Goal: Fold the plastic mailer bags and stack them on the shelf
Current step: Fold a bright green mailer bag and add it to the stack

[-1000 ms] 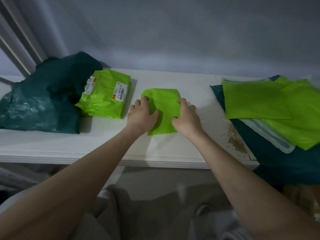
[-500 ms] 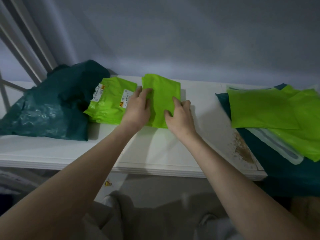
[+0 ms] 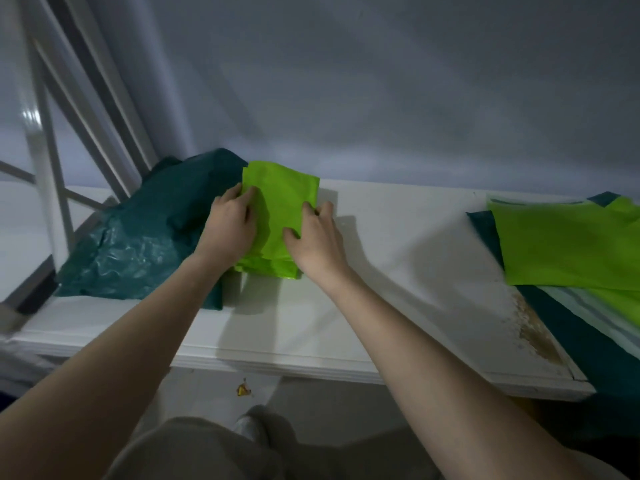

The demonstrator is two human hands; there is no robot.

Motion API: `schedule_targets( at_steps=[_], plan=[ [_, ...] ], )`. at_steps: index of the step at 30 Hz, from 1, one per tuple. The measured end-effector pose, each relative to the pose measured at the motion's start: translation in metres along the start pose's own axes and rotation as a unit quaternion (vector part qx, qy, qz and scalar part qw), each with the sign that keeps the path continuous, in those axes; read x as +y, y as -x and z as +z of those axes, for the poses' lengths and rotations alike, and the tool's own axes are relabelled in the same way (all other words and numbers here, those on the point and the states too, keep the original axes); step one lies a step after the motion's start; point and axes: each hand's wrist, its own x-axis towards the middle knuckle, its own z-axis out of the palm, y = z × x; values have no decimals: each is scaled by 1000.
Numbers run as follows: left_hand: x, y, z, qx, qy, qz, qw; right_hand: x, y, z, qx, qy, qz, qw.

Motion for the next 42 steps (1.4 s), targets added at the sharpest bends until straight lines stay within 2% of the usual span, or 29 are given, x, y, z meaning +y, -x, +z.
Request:
schedule_targets(
  at_steps=[6,11,14,16,19,23,33,39,42],
  plan=[
    [-17,0,-6,-23,-55,3,998,-8,-7,18,-25,29,27,999],
    [-16,2,-6,-8,-159,-13,987,-7,-9,22,20,73,19,997],
    [-15,-5,-7,0,-141,39,989,-8,-19,22,38,55,-6,998],
    [-11,-12,-5,-16,-113,72,991,-7,-27,26,25,68,-56,996],
    [-14,-18,4,-62,-92,65,992,-4,-34,36,-16,69,-93,993],
    [-26,-20,16,-113,-117,53,985,1,-33,49,-30,75,-85,993],
    [-31,-14,23,-125,-92,39,987,2,-33,55,-40,86,-88,992],
    [-28,-17,20,-133,-58,24,989,4,-39,44,-68,15,-64,995],
    [-25,-18,15,-115,-11,11,993,5,-45,38,-41,-26,-66,997]
  ],
)
